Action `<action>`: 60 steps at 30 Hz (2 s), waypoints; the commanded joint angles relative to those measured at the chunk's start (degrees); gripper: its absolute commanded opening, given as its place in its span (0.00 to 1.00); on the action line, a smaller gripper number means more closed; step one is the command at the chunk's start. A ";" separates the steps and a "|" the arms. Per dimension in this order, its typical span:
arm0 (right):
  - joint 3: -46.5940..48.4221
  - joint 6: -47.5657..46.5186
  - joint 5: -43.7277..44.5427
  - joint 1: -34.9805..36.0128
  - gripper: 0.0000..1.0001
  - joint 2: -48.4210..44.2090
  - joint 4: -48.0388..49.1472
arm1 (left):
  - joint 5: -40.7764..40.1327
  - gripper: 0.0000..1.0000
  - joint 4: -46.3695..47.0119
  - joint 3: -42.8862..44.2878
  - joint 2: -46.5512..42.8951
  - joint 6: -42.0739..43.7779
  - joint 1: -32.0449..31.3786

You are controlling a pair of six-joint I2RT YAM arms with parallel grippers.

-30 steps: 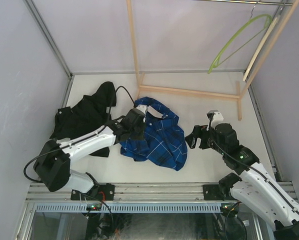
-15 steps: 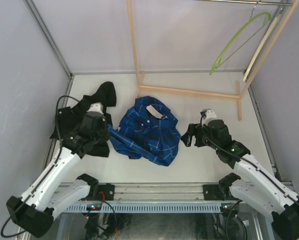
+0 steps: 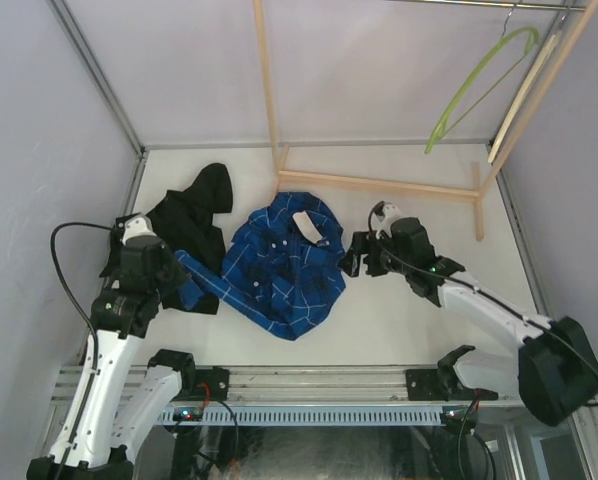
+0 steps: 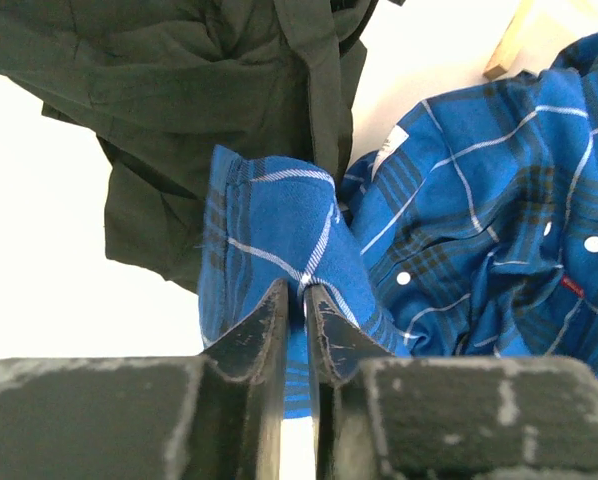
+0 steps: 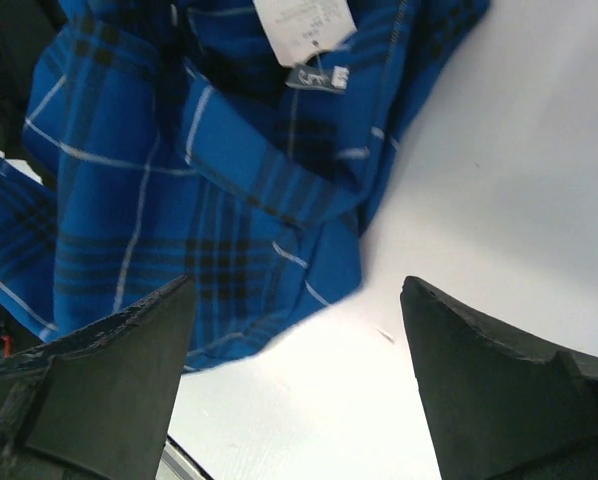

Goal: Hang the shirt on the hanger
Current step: Adjust the shirt at the center of the board.

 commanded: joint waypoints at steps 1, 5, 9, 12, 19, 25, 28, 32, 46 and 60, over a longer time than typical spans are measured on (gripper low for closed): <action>6.90 -0.07 -4.94 -0.34 0.83 8.81 8.82 | 2.58 0.28 1.13 0.53 1.57 -0.18 0.53; 11.33 3.36 -1.52 -0.51 0.82 16.31 8.69 | 2.59 0.64 1.78 0.58 0.16 0.11 0.57; 13.21 12.52 3.76 -0.73 0.73 20.90 7.72 | 2.41 0.74 3.00 0.62 -2.12 0.69 0.56; 13.17 20.33 5.42 -0.01 0.67 22.70 7.21 | 3.61 0.75 3.48 0.32 -2.10 0.88 0.55; 13.16 36.85 17.93 6.41 0.72 22.37 -0.19 | 6.87 0.73 5.92 -1.60 -1.15 0.72 0.54; 13.08 40.27 18.57 8.80 0.50 24.53 0.18 | 8.29 0.73 7.40 -2.69 -0.68 0.73 0.57; 13.14 38.71 17.60 8.43 0.24 24.30 1.14 | 8.73 0.72 7.87 -2.86 -0.57 1.01 0.59; 12.72 33.91 20.72 7.75 0.00 20.13 -0.40 | 8.72 0.71 8.64 -2.60 -0.25 2.27 0.57; 20.56 -0.04 28.89 6.88 0.00 -0.17 -7.03 | 14.87 0.73 17.37 -0.45 -0.50 5.67 0.59; 63.87 -14.23 16.06 7.62 0.00 12.72 -15.21 | 15.59 0.72 19.90 -0.05 -2.82 2.53 0.59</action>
